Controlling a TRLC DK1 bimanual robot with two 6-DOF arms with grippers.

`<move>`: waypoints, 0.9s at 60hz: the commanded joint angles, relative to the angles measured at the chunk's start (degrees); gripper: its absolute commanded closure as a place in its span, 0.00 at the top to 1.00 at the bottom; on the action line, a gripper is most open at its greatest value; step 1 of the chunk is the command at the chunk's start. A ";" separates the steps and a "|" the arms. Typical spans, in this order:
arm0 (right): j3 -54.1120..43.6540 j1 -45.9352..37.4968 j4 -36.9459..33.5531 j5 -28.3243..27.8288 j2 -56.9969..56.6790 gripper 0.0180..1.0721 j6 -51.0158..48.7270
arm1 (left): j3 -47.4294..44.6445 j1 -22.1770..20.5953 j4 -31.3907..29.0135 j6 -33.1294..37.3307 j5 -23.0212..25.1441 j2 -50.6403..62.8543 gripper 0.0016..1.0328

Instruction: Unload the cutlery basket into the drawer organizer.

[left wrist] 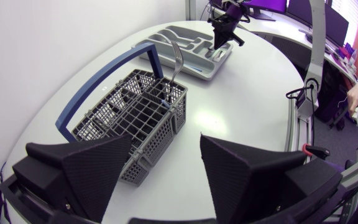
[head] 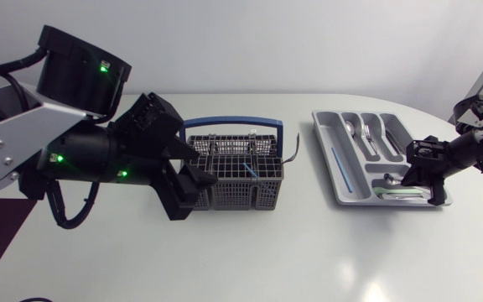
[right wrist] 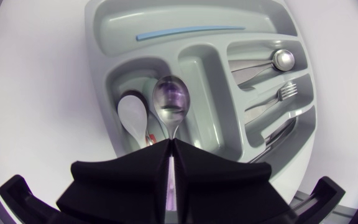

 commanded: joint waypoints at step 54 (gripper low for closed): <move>-8.41 3.93 -0.29 -9.81 -23.66 0.90 11.01 | 2.89 -4.68 4.60 -1.26 -1.06 7.60 0.93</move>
